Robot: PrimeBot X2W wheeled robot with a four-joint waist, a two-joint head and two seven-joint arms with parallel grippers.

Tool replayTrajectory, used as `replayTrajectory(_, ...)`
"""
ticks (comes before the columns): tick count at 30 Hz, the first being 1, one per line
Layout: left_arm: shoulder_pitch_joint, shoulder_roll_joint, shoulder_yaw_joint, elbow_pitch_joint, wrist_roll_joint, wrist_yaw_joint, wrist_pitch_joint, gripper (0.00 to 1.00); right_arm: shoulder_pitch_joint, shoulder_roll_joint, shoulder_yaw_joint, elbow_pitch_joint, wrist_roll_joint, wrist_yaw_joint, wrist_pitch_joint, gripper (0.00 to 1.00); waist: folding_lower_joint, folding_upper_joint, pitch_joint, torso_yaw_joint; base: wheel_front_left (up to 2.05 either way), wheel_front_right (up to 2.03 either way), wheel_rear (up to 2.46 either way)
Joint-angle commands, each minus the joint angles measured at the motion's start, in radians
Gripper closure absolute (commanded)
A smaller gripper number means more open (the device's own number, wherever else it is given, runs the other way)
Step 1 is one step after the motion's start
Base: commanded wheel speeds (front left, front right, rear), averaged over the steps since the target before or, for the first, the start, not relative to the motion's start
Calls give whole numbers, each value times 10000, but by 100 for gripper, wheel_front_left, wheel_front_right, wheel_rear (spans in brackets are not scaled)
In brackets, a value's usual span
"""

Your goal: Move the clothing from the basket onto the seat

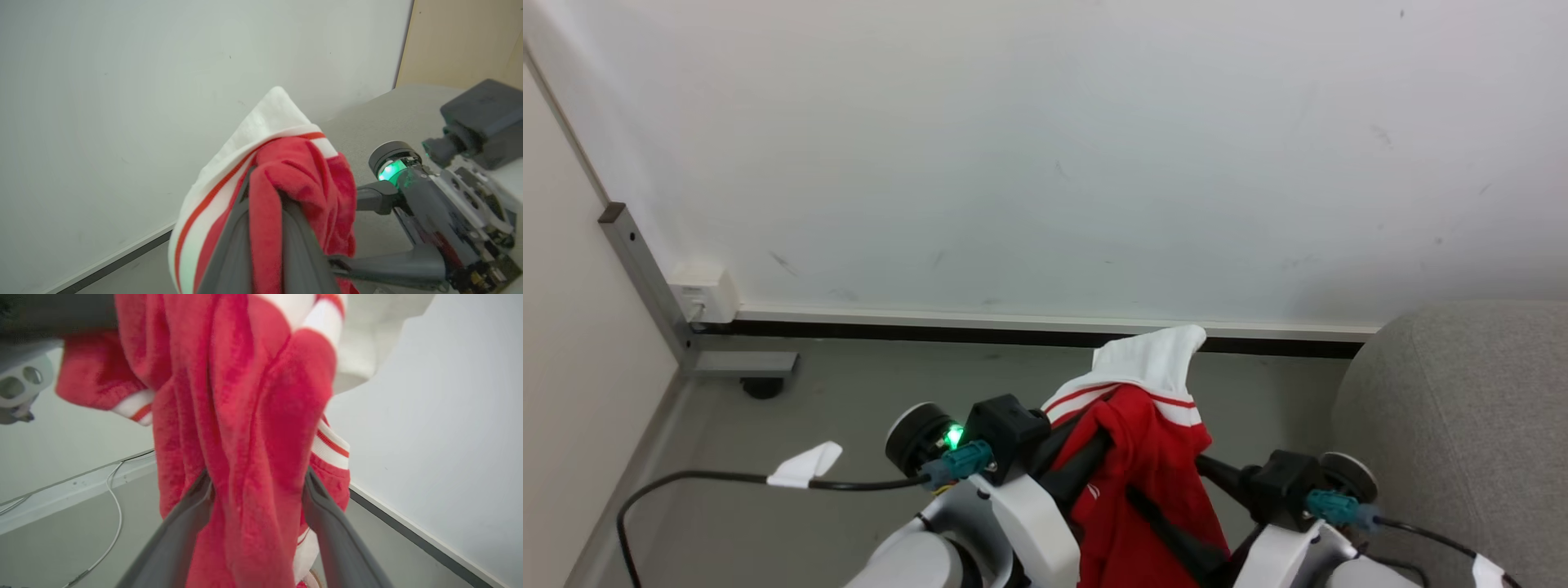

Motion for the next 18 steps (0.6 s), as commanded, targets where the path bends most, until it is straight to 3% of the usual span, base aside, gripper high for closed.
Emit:
replayTrajectory(1, -10, -27, -16, -34, -28, -48, 29, 100, -168, 294, 173, 296, 279, -21, -171, 0, 0, -1, -26, 41, 0, 0, 0)
replayTrajectory(5, 0, -141, -134, -1, -124, -90, 44, 100, -556, 797, 778, 1102, 933, -21, -604, 0, 0, -1, -59, 122, 0, 0, 0)
replayTrajectory(6, -9, -170, -156, 11, -154, -89, 42, 100, -627, 907, 934, 1249, 1138, -21, -708, 61, 0, -1, -66, 147, 0, 0, 0)
replayTrajectory(7, -18, -184, -164, 25, -183, -93, 17, 100, -664, 1019, 1101, 1360, 1330, -21, -798, 93, 0, -1, -72, 173, 0, 0, 0)
replayTrajectory(8, -21, -172, -145, 44, -208, -73, 2, 100, -745, 1084, 1258, 1458, 1483, -21, -921, 100, 0, -1, -79, 196, 0, 0, 0)
replayTrajectory(18, 187, 129, -57, 376, -128, 109, -190, 100, -1192, 930, 1650, 1785, 2363, -21, -1906, 100, 0, -1, -109, 209, 0, 0, 0)
